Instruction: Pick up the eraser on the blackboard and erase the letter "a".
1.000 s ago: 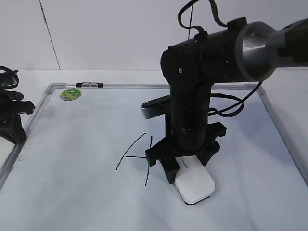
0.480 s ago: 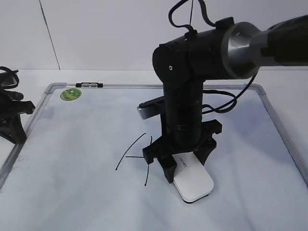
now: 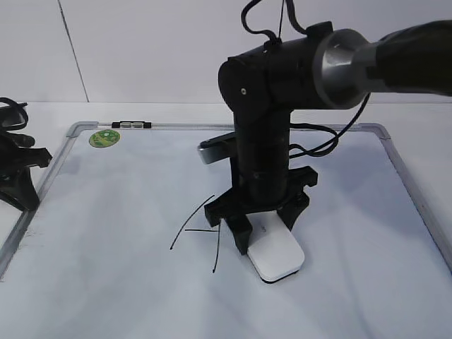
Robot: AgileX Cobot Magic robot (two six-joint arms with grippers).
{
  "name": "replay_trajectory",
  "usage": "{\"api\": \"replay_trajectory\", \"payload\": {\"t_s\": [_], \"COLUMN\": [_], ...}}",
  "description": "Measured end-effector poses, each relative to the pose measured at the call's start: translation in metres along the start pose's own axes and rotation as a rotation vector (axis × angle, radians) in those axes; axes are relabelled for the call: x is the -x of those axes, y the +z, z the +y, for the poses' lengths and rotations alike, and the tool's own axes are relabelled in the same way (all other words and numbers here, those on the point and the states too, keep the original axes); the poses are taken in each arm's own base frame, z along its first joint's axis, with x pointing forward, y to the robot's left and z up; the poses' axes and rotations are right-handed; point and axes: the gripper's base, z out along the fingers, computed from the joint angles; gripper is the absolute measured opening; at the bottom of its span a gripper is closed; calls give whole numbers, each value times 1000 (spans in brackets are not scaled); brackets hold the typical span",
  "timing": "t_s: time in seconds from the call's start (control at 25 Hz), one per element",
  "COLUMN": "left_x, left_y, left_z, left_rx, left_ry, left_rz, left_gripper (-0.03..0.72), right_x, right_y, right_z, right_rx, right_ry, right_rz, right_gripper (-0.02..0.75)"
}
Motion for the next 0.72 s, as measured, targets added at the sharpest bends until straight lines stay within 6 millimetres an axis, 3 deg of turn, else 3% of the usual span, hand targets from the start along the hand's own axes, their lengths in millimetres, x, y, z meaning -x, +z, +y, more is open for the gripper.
{"api": "replay_trajectory", "payload": {"t_s": [0.4, 0.72], "left_x": [0, 0], "left_y": [0, 0], "left_z": [0, 0], "left_rx": [-2, -4], "left_ry": [-2, -3], "left_rz": [0, 0], "left_gripper": [15, 15], "right_x": [6, 6], "right_y": [3, -1], "right_z": [-43, -58], "right_rx": [21, -7], "right_ry": [120, 162], "right_rz": [-6, -20], "right_gripper": [529, 529]}}
